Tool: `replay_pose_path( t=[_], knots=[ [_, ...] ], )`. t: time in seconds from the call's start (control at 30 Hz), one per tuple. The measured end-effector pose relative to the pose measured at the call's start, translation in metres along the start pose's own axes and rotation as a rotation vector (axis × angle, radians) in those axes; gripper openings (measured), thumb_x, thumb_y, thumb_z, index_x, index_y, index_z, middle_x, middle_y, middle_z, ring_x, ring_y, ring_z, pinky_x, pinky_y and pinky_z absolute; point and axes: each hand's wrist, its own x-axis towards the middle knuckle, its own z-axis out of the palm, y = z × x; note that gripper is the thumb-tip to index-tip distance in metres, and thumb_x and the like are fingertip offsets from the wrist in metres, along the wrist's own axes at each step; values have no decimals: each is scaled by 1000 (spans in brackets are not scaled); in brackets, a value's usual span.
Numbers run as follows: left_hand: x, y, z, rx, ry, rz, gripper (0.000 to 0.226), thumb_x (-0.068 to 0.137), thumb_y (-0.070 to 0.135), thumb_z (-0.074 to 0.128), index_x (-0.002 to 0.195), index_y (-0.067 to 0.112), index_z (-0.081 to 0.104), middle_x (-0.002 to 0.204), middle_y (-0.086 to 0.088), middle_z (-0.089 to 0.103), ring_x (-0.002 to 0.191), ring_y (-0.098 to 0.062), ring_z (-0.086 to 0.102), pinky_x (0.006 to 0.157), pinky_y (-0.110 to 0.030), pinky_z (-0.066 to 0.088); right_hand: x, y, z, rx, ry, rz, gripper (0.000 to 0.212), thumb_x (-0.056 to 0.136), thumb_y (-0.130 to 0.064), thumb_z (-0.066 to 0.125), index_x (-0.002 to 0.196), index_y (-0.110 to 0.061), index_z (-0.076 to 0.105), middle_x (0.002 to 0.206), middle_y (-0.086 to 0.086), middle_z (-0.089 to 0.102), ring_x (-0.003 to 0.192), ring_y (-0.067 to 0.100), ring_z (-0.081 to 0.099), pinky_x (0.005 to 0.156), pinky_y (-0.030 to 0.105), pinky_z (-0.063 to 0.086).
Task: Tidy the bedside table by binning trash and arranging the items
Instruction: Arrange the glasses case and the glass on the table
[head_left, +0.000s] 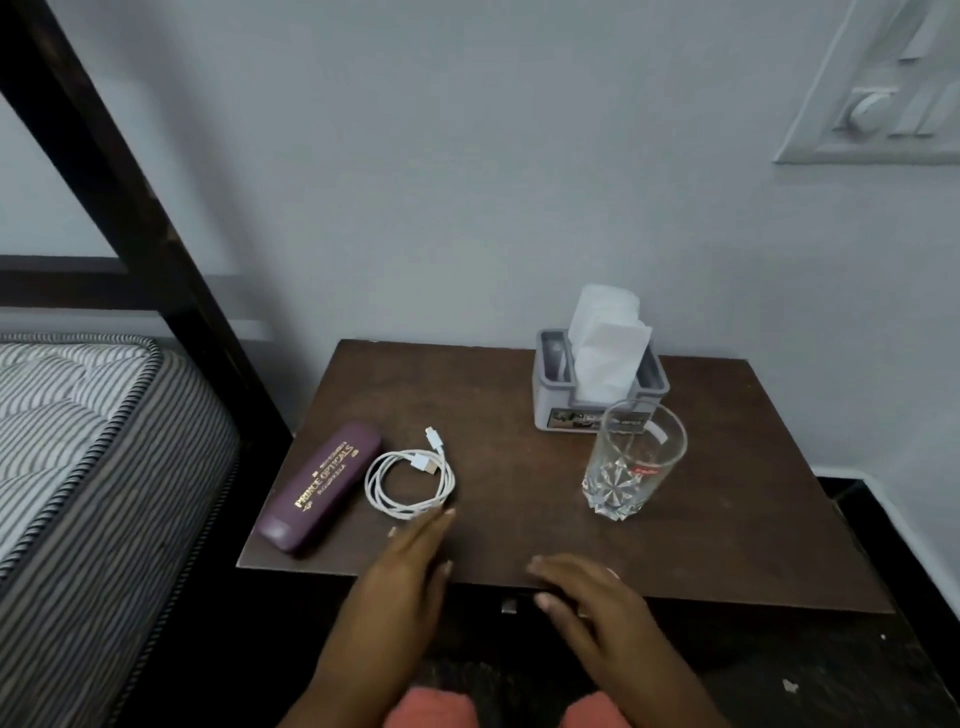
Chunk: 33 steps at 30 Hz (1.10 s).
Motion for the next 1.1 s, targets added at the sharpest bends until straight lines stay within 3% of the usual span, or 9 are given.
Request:
replay_pose_path(
  t=[0.1, 0.2, 0.27, 0.37, 0.43, 0.57, 0.67, 0.83, 1.1],
  knots=[
    [-11, -20, -1, 171, 92, -60, 59, 84, 39, 40, 135, 11, 48, 143, -11, 47, 129, -25, 47, 104, -38, 39, 27, -20, 24, -200, -128, -202, 35, 91, -46, 42, 120, -30, 54, 129, -10, 58, 118, 2, 52, 103, 14, 34],
    [-2, -31, 3, 294, 62, -137, 65, 84, 37, 34, 134, -3, 46, 142, -22, 46, 131, -35, 45, 105, -49, 31, 53, -34, 38, -278, -318, -225, 52, 91, -45, 36, 139, -25, 39, 150, -8, 35, 140, 9, 28, 114, 30, 18],
    [8, -35, 5, 321, 34, -168, 64, 84, 36, 34, 130, -6, 49, 138, -25, 49, 126, -39, 49, 102, -50, 29, 63, -31, 45, -290, -421, -204, 58, 91, -48, 28, 144, -24, 30, 156, -9, 22, 144, 9, 14, 116, 33, 5],
    [21, -34, 6, 370, 13, -142, 64, 85, 37, 35, 130, -6, 50, 137, -24, 51, 125, -37, 52, 101, -49, 29, 72, -25, 50, -386, -395, -218, 58, 93, -47, 23, 144, -21, 31, 155, -8, 25, 144, 11, 18, 118, 39, 13],
    [32, -32, 6, 396, 11, -120, 65, 86, 40, 33, 131, -4, 49, 138, -24, 49, 126, -36, 51, 104, -47, 29, 80, -19, 50, -407, -404, -186, 59, 93, -47, 21, 146, -22, 28, 155, -10, 22, 144, 10, 15, 118, 36, 11],
    [58, -28, 6, 364, 5, -90, 79, 86, 50, 19, 143, -3, 31, 152, -23, 27, 141, -34, 30, 115, -36, 14, 100, -14, 51, -427, -377, -142, 62, 90, -48, 16, 146, -22, 26, 156, -10, 21, 144, 10, 16, 117, 33, 11],
    [80, -25, 7, 364, -18, -103, 68, 96, 41, 32, 147, -1, 17, 157, -20, 12, 145, -31, 18, 118, -35, 9, 116, -8, 53, -417, -354, -113, 66, 88, -50, 11, 145, -22, 27, 155, -9, 23, 144, 12, 18, 116, 35, 14],
    [112, -19, 7, 391, -68, -150, 65, 100, 33, 31, 149, -1, 4, 159, -19, -2, 146, -32, 8, 118, -34, 3, 140, 2, 54, -370, -299, -67, 43, 99, -36, 31, 141, -25, 35, 154, -11, 25, 143, 12, 18, 116, 38, 13],
    [137, -14, 10, 442, -71, -227, 68, 100, 37, 31, 147, -5, 4, 158, -21, 4, 147, -31, 8, 119, -37, 5, 166, 9, 49, -422, -326, -50, 39, 98, -28, 31, 136, -26, 36, 155, -16, 19, 144, 14, 15, 116, 44, 12]
  ],
)
